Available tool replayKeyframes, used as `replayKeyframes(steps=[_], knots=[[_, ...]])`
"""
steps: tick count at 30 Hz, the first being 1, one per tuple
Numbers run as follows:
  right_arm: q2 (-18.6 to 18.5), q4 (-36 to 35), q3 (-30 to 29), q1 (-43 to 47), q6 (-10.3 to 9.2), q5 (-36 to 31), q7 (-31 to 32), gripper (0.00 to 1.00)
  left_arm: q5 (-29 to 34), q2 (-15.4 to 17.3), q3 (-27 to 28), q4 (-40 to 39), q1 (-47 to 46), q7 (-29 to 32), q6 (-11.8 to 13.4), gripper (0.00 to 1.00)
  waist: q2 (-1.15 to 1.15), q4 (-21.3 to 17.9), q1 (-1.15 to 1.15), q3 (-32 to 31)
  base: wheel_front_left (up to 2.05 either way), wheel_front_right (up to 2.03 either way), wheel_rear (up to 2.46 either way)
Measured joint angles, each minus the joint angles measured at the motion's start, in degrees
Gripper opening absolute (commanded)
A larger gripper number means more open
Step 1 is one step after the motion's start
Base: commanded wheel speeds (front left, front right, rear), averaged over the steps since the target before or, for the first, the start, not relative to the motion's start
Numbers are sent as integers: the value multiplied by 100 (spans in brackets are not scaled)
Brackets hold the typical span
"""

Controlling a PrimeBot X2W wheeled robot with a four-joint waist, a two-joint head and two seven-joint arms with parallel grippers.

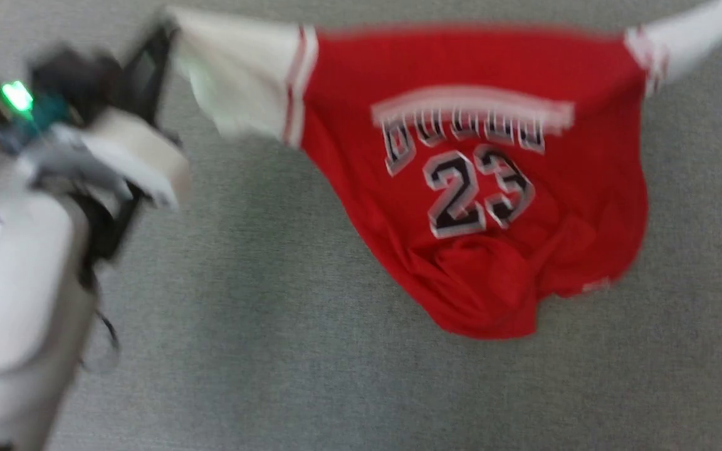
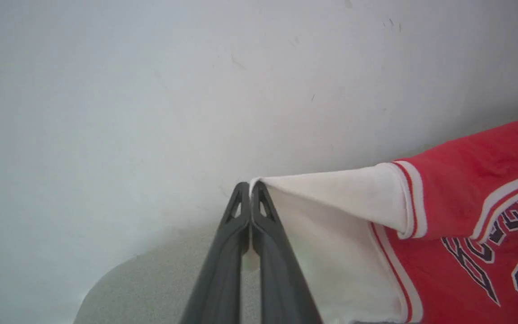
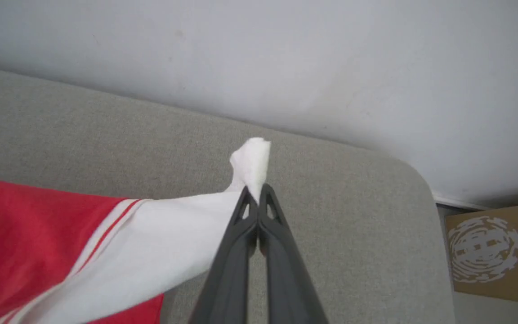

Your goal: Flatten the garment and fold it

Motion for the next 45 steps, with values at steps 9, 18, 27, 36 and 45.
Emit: replayKeyframes(steps=[9,18,27,36,45], knots=[[-230,-753,361,-1510,0,-219,-487,0,327,124,272,557,-2586,255,-41,0,0,-354,1,503,0,0,0],[29,-736,136,-2957,0,-634,-1822,0,730,137,650,1454,-4257,-290,565,0,0,-829,1,954,0,0,0],[143,-364,138,-3386,0,-844,-2616,0,627,-23,711,2131,-4698,-720,628,0,0,-1072,1,1150,0,0,0],[158,400,189,-2096,0,-260,-2615,0,344,-194,307,2878,-3382,-619,169,0,0,-1032,0,957,0,0,0],[270,178,250,377,0,754,-2143,0,-202,-485,155,2969,-1176,-423,14,0,0,-993,-1,312,0,0,0]])
